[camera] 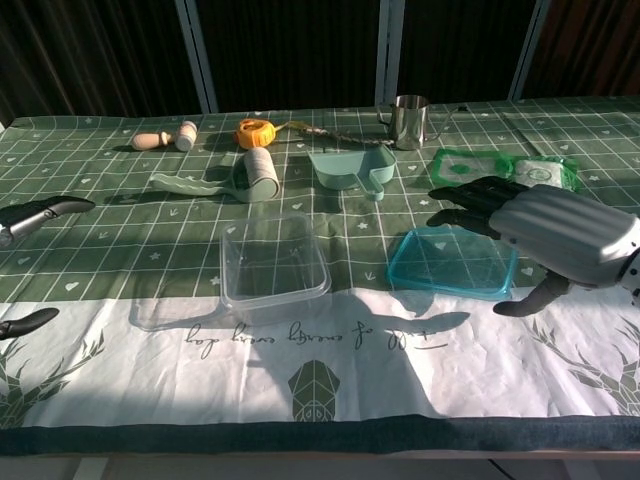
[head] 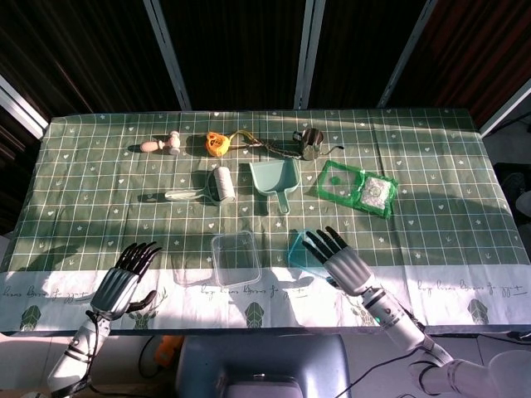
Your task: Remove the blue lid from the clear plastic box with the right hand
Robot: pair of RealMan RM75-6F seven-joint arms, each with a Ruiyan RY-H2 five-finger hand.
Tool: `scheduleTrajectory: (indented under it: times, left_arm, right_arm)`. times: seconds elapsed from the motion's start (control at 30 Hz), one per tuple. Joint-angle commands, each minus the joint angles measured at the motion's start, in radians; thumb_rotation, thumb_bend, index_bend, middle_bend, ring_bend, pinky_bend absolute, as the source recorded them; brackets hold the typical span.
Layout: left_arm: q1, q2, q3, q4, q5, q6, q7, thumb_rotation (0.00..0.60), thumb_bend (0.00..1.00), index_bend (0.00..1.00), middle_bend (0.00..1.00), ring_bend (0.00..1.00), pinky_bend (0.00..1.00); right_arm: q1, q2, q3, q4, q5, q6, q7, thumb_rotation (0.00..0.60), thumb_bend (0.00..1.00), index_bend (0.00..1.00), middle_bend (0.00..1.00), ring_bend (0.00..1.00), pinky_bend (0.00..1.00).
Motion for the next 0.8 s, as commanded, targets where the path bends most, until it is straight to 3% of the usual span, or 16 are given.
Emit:
scheduleTrajectory:
  times: [0.03, 0.27, 0.43, 0.53, 0.8]
  left_arm:
    - [0.063, 0.085, 0.032, -0.067, -0.024, 0.034, -0.018, 0.6, 0.29, 0.0, 0.0, 0.0, 0.0]
    - [0.138, 0.191, 0.033, -0.175, -0.046, 0.114, 0.079, 0.6, 0.29, 0.0, 0.0, 0.0, 0.0]
    - [0.186, 0.235, 0.037, -0.233, -0.03, 0.173, 0.172, 0.6, 0.3, 0.0, 0.0, 0.0, 0.0]
    - [0.204, 0.246, 0.038, -0.25, -0.023, 0.186, 0.219, 0.6, 0.31, 0.0, 0.0, 0.0, 0.0]
    - [0.228, 0.238, 0.014, -0.259, -0.021, 0.201, 0.256, 0.6, 0.31, 0.0, 0.0, 0.0, 0.0]
  right_arm:
    - [-0.063, 0.137, -0.064, -0.166, 0.011, 0.0, -0.096, 0.6, 0.19, 0.0, 0.0, 0.0, 0.0]
    - [-0.176, 0.323, -0.101, -0.388, 0.045, 0.107, -0.14, 0.6, 0.16, 0.0, 0.0, 0.0, 0.0]
    - [-0.329, 0.428, -0.09, -0.531, 0.104, 0.316, -0.211, 0.6, 0.16, 0.0, 0.0, 0.0, 0.0]
    - [-0.396, 0.435, -0.087, -0.502, 0.111, 0.398, -0.147, 0.6, 0.16, 0.0, 0.0, 0.0, 0.0]
    - [-0.431, 0.476, -0.061, -0.483, 0.131, 0.399, -0.044, 0.6, 0.16, 0.0, 0.0, 0.0, 0.0]
